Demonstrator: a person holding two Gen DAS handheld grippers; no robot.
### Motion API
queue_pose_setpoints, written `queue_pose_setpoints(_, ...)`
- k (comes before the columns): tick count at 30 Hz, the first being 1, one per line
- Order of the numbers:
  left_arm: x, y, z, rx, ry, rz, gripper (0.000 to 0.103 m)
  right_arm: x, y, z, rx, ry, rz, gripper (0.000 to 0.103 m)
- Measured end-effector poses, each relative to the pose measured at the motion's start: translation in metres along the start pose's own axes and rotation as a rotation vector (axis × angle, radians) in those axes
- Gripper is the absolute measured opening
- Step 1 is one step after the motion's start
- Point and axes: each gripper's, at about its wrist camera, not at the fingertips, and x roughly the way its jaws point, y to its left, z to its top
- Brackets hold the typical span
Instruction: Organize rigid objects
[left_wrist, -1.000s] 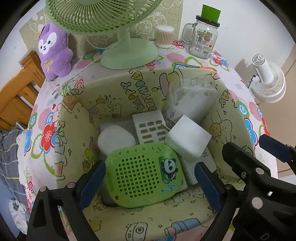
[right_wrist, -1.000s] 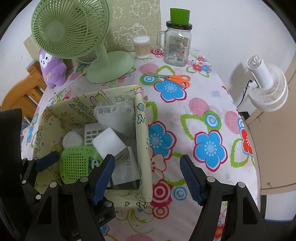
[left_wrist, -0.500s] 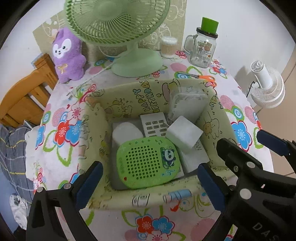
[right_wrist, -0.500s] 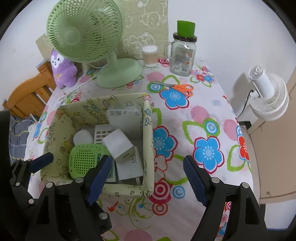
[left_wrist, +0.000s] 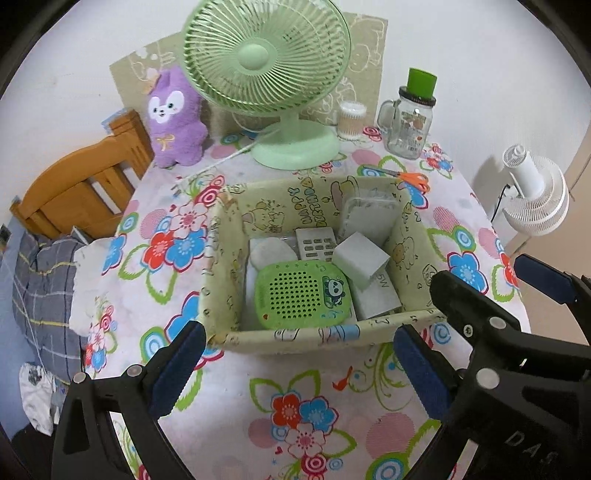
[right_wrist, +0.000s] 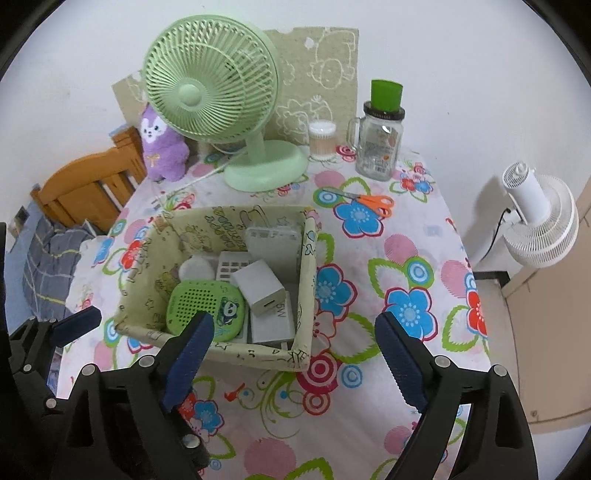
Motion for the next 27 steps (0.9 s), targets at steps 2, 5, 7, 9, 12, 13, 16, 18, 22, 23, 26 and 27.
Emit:
queue_pose_setpoints(2, -0.008, 0.002, -0.003, -0.017, -0.009, 0.011, 0.103, -0.006, -0.001, -0.001, -0.003, -0.007, 0.010, 0.093)
queue_pose_setpoints(5, -0.021, 0.006, -0.008, -0.037, -0.019, 0.030, 0.103, -0.016, -0.001, -0.003, -0.016, -0.012, 0.017, 0.093)
queue_pose_setpoints(7, -0.030, 0.009, -0.010, -0.044, -0.025, 0.028, 0.103, -0.024, -0.001, -0.003, -0.016, -0.019, 0.002, 0.093)
queue_pose_setpoints(9, -0.040, 0.014, -0.011, -0.053, -0.036, 0.022, 0.103, -0.035, -0.002, -0.003, -0.014, -0.042, 0.006, 0.093)
queue_pose_setpoints(12, -0.058, 0.019, -0.012, -0.055, -0.063, 0.016, 0.103, -0.051, -0.003, -0.003, 0.002, -0.068, -0.006, 0.093)
queue_pose_setpoints(13, -0.064, 0.020, -0.013, -0.054, -0.073, 0.011, 0.103, -0.055, -0.003, -0.003, 0.010, -0.073, -0.009, 0.093)
queue_pose_setpoints(16, -0.081, 0.024, -0.016, -0.052, -0.101, -0.010, 0.103, -0.070, -0.006, -0.006, 0.048, -0.084, -0.023, 0.093)
queue_pose_setpoints(18, -0.091, 0.024, -0.019, -0.040, -0.113, -0.020, 0.103, -0.083, -0.006, -0.009, 0.074, -0.088, -0.046, 0.093)
queue_pose_setpoints(22, -0.110, 0.021, -0.022, -0.006, -0.141, -0.024, 0.103, -0.109, -0.004, -0.015, 0.102, -0.130, -0.133, 0.093)
queue_pose_setpoints(23, -0.114, 0.021, -0.023, -0.001, -0.144, -0.034, 0.103, -0.114, -0.004, -0.016, 0.107, -0.144, -0.152, 0.093)
queue_pose_setpoints(26, -0.124, 0.020, -0.026, 0.018, -0.155, -0.046, 0.103, -0.132, -0.003, -0.019, 0.119, -0.183, -0.189, 0.093)
queue_pose_setpoints(27, -0.126, 0.020, -0.026, 0.026, -0.157, -0.050, 0.103, -0.137, -0.003, -0.020, 0.123, -0.185, -0.191, 0.093)
